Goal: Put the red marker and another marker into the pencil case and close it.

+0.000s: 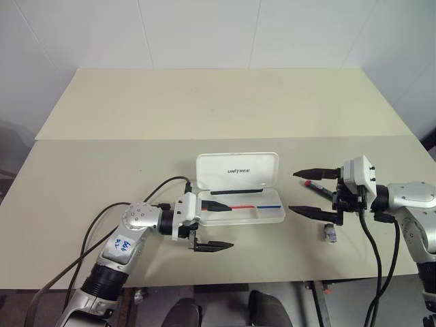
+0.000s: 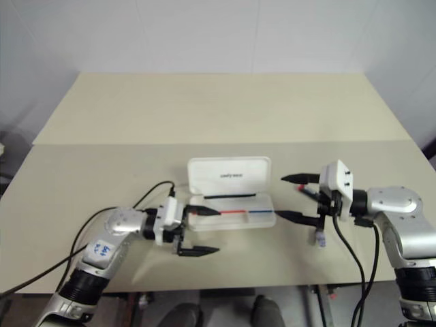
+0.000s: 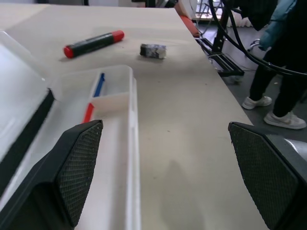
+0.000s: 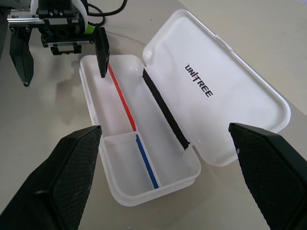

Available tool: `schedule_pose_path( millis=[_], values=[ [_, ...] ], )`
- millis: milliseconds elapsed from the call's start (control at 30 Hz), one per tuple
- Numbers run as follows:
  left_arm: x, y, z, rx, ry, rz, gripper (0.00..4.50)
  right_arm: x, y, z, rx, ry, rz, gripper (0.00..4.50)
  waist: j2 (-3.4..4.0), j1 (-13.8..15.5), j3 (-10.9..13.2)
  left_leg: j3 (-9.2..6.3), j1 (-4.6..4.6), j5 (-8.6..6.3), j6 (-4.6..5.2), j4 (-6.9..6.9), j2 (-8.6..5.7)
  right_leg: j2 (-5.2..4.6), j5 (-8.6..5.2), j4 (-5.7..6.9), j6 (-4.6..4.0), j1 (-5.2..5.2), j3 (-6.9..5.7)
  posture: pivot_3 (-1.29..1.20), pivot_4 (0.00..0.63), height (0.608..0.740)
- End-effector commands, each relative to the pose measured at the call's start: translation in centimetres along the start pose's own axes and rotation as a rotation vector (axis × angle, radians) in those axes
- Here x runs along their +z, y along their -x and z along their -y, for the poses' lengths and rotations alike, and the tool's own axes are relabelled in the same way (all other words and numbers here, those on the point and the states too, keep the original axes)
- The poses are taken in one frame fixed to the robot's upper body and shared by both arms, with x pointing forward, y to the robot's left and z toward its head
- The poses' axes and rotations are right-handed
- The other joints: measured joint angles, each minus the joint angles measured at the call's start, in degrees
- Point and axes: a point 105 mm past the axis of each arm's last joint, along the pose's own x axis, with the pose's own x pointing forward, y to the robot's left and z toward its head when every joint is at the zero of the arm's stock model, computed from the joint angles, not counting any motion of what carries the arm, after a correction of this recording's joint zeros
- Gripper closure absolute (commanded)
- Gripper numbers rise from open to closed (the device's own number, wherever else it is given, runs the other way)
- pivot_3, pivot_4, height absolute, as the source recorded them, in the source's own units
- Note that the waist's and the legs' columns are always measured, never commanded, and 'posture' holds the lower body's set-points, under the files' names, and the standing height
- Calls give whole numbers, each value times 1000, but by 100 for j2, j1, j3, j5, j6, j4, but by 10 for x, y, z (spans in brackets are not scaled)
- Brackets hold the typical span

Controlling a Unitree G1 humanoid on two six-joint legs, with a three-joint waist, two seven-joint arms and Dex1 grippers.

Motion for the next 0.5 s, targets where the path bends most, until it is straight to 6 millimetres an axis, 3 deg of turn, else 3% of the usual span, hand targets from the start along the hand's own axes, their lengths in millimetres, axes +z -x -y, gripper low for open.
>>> schedule_pose_path(
  millis=[33,200,500],
  values=[
    [8,2,1,4,-27,41,16,9,5,5,-27,32,15,0,0,-1,0,0,0,0,0,0,0,0,0,0,0,0,0,0,150,740],
    [15,2,1,14,-33,76,16,7,8,9,-45,21,-3,0,0,-2,0,0,0,-1,1,-2,0,0,0,-2,0,0,0,0,150,740],
    [51,19,-5,47,-75,145,16,-26,36,46,-327,-119,-155,0,1,-9,1,0,0,-1,1,-3,2,0,0,-2,-1,-1,0,0,150,740]
  ],
)
